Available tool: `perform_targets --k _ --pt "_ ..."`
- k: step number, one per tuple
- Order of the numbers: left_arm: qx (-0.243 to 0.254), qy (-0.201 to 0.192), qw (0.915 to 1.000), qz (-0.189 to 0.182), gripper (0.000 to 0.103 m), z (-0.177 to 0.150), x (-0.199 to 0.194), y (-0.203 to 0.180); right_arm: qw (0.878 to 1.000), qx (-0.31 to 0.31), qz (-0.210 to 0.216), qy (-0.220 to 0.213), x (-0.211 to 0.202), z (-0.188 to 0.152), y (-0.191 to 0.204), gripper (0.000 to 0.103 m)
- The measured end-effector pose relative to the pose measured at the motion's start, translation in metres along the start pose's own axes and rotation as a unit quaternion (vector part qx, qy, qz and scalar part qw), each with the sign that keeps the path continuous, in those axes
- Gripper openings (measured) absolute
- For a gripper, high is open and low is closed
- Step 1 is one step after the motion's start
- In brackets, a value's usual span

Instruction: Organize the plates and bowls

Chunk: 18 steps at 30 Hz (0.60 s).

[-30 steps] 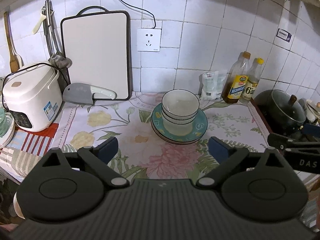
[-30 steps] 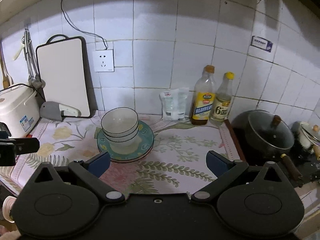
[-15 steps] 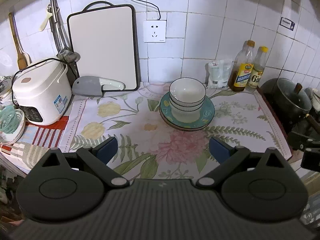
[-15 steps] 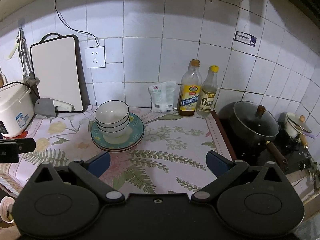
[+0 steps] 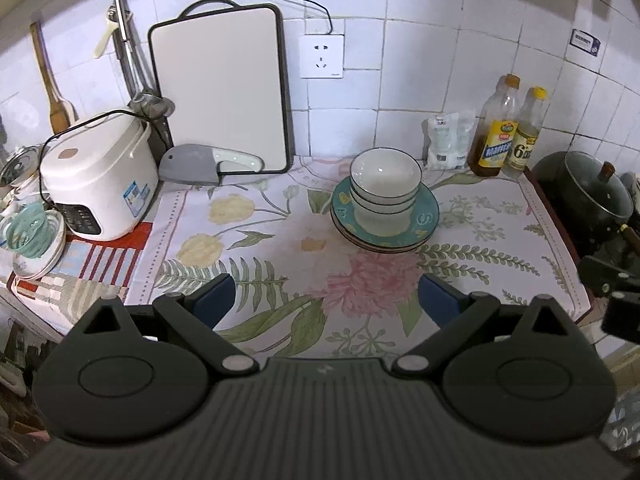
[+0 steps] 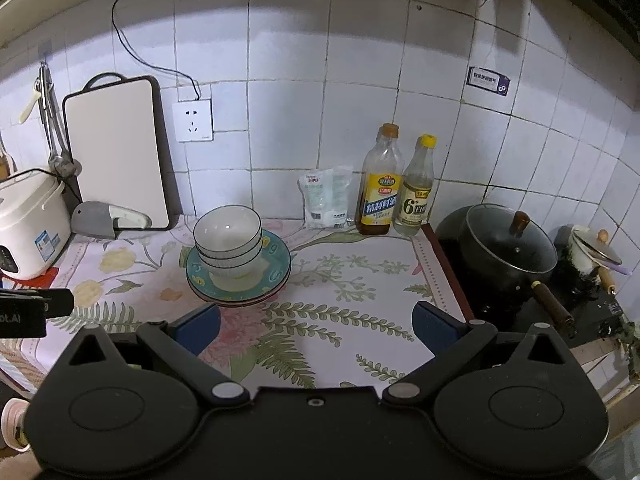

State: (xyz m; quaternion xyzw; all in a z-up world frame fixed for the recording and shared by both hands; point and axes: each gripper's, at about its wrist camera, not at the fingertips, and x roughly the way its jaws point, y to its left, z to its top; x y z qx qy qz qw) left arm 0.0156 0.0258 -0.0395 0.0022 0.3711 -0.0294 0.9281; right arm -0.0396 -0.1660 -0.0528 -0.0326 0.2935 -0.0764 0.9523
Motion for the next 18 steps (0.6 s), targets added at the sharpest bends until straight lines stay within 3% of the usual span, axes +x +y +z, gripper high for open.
perform_targets --k 13,18 --pt "0.025 -0.020 0.9995 0.009 0.099 -0.003 -0.030 -0.001 1.000 -0.004 -0.002 -0.008 -0.029 0.004 0.003 0.103" --pt "0.027 -0.021 0.9994 -0.003 0.099 -0.004 -0.034 -0.004 1.000 -0.011 -0.019 -0.007 -0.028 0.003 0.004 0.103"
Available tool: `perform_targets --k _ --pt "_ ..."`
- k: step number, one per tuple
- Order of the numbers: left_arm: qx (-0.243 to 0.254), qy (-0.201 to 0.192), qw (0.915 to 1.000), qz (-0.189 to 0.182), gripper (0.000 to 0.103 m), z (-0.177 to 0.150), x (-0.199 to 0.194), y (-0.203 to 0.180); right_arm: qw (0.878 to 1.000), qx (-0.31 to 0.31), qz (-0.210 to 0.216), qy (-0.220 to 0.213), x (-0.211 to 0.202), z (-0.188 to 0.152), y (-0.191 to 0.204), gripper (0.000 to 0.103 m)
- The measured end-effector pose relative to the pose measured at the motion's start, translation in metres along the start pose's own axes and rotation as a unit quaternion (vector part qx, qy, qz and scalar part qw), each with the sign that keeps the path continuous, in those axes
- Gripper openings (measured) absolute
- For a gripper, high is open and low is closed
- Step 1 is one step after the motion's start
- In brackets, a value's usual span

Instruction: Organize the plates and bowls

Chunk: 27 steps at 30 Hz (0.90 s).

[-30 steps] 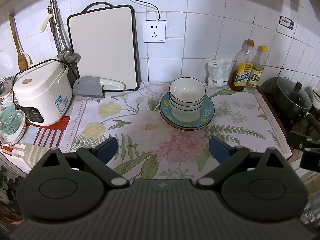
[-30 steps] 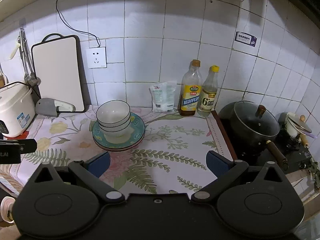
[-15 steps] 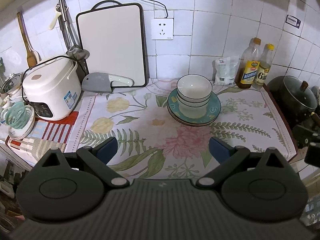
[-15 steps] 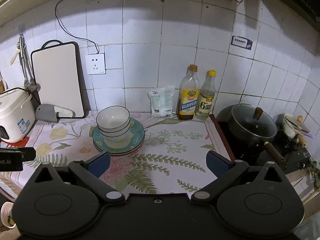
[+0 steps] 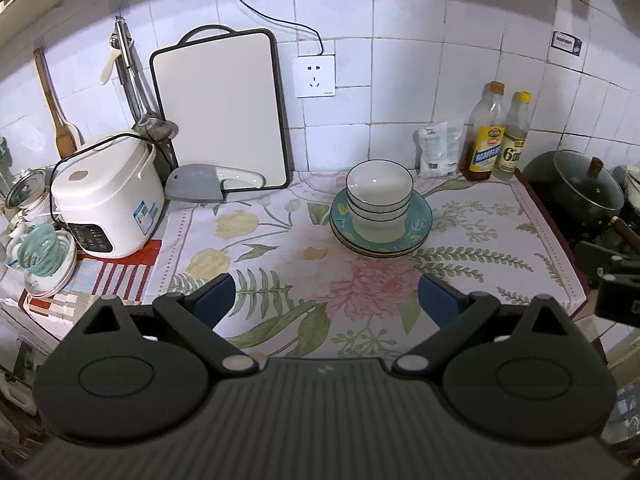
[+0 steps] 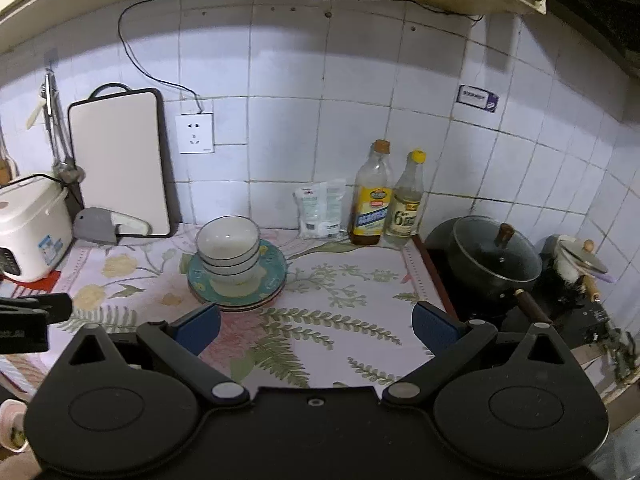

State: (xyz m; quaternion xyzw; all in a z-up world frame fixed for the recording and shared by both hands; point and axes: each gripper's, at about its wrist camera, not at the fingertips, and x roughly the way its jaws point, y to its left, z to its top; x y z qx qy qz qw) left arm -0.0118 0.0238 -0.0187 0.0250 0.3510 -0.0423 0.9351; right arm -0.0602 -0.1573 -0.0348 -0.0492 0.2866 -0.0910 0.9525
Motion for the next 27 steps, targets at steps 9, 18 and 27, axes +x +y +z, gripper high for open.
perform_targets --k 9,18,27 --pt "0.004 0.007 1.0000 -0.002 0.099 -0.0015 0.0034 -0.0025 1.000 0.005 0.004 0.008 0.0022 -0.0017 0.0000 0.103" --pt "0.005 0.010 0.9999 -0.004 0.099 -0.0019 0.0070 -0.0003 1.000 0.002 0.005 0.012 0.0043 -0.0022 0.0002 0.103" --pt "0.003 0.012 0.9999 -0.001 0.099 -0.0017 0.0092 -0.0008 1.000 0.002 0.005 0.017 0.0086 -0.0025 -0.0037 0.103"
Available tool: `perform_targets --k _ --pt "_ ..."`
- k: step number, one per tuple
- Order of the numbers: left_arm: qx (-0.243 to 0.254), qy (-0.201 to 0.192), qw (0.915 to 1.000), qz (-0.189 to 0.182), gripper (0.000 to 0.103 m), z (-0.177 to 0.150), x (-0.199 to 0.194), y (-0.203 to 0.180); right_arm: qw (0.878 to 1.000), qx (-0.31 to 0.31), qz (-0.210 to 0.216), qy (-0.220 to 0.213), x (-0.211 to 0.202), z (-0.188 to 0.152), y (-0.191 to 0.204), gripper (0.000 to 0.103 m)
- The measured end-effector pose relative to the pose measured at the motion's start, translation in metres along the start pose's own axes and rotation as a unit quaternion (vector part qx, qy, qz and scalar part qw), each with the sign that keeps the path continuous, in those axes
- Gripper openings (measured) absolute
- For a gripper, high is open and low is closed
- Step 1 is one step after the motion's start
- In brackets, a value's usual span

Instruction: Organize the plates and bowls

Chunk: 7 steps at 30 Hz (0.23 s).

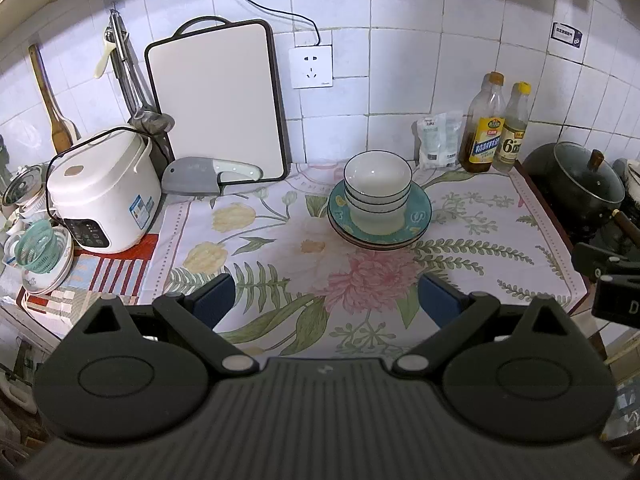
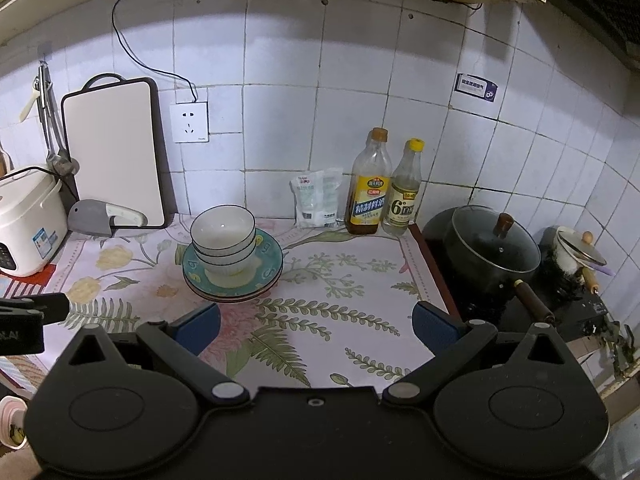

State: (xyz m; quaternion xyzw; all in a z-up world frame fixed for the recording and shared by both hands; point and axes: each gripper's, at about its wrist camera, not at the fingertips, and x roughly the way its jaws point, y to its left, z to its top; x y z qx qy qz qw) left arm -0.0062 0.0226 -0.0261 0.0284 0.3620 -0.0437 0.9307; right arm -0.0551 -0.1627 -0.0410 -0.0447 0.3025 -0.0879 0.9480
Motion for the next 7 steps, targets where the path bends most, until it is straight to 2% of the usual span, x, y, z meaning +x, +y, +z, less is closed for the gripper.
perform_targets --k 7 --pt "0.001 0.003 1.0000 0.002 0.099 -0.0015 0.0005 -0.0028 1.000 0.000 0.002 0.003 0.0021 -0.0017 -0.0014 0.103"
